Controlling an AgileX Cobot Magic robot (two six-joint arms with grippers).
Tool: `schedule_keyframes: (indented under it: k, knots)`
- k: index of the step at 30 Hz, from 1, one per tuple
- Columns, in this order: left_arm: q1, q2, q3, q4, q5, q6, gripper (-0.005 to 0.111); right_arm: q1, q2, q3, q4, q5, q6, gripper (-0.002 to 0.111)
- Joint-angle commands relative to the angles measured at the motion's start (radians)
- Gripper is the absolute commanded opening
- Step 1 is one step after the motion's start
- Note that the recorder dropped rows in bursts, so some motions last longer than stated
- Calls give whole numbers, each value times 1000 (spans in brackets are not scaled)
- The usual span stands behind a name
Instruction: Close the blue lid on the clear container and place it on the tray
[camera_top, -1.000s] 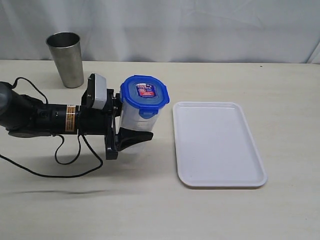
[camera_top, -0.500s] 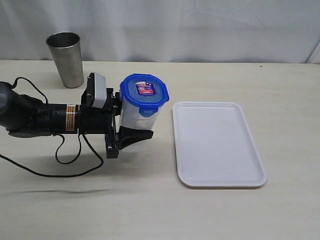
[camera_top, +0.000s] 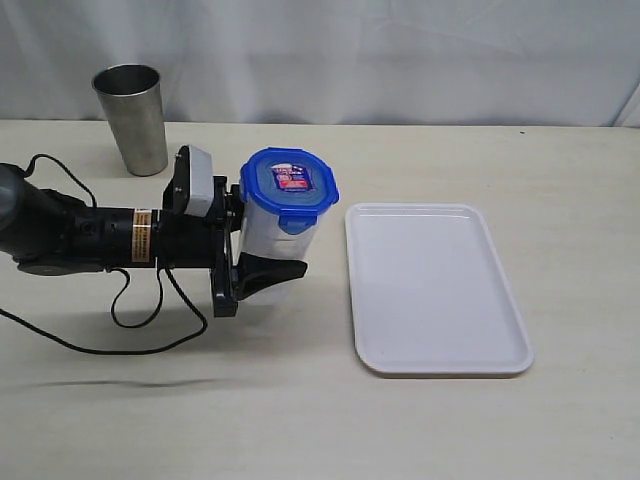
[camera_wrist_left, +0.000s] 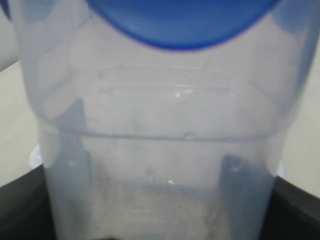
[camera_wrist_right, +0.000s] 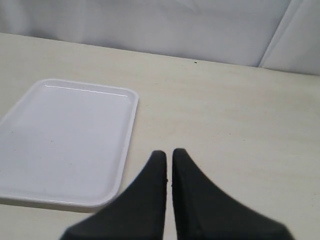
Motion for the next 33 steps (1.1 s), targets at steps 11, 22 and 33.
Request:
schedule_keyframes:
  k: [11,22,33]
  knots:
    - [-168,-15,-90,-77,281,68,0,-5,-6,3,1,-10,30,5]
    - [-345,-15,-354,67,858,49,0,-5,-6,3,1,-10,30,5]
    - [-533,-15,-460,465,1407,191,0,-5,-6,3,1,-10,30,5]
